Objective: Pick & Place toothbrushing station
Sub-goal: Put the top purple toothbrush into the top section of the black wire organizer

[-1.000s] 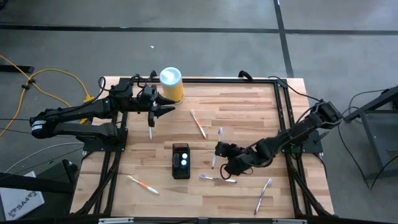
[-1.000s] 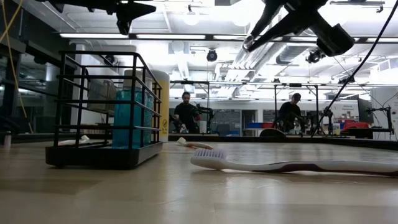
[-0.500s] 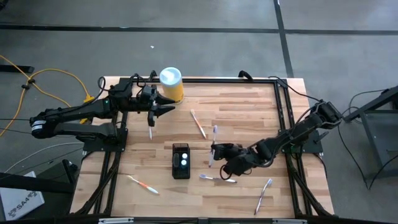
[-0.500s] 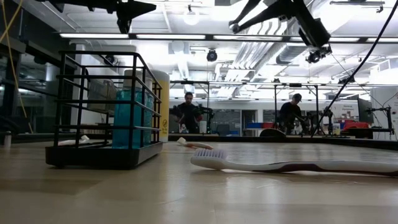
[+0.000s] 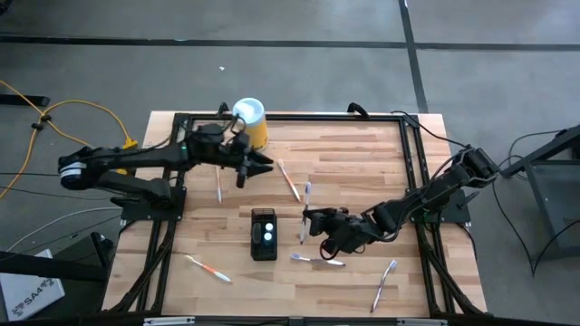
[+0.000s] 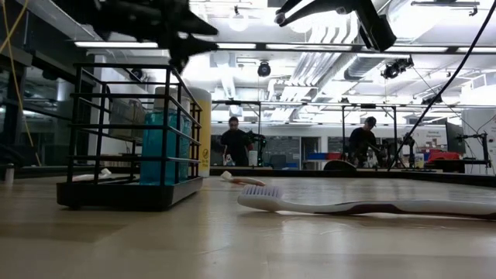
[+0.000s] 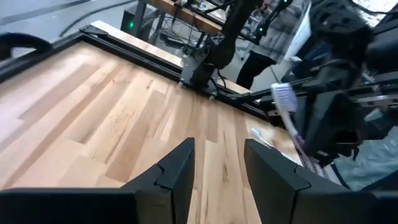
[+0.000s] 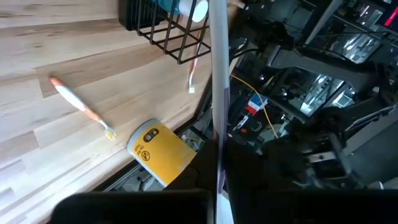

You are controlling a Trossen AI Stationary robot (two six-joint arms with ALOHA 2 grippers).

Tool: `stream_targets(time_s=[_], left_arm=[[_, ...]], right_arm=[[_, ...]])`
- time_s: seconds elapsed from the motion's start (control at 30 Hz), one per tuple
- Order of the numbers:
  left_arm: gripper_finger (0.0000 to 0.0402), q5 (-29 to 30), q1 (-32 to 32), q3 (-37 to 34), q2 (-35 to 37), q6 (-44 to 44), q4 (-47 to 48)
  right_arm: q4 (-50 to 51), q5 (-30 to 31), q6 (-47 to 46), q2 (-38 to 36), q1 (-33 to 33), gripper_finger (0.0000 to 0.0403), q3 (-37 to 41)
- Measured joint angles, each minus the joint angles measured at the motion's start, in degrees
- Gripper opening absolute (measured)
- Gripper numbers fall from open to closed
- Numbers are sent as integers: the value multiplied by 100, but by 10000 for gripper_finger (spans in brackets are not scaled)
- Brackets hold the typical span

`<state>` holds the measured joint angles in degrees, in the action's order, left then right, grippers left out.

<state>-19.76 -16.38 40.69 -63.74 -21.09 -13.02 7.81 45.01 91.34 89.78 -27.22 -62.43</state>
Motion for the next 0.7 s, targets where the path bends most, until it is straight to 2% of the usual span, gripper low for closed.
stream_targets(time_s=[0.3, 0.53, 0.7], left_arm=[[136, -190, 323, 2, -1196, 1, -1550], [136, -788, 533, 2, -1737, -612, -2789], [136, -820, 628, 2, -1997, -887, -3341]], right_arm=[[1, 1, -1, 0, 2, 4, 0], [-75, 3, 81, 0, 2, 4, 0], [-283, 4, 307, 0, 2, 4, 0]])
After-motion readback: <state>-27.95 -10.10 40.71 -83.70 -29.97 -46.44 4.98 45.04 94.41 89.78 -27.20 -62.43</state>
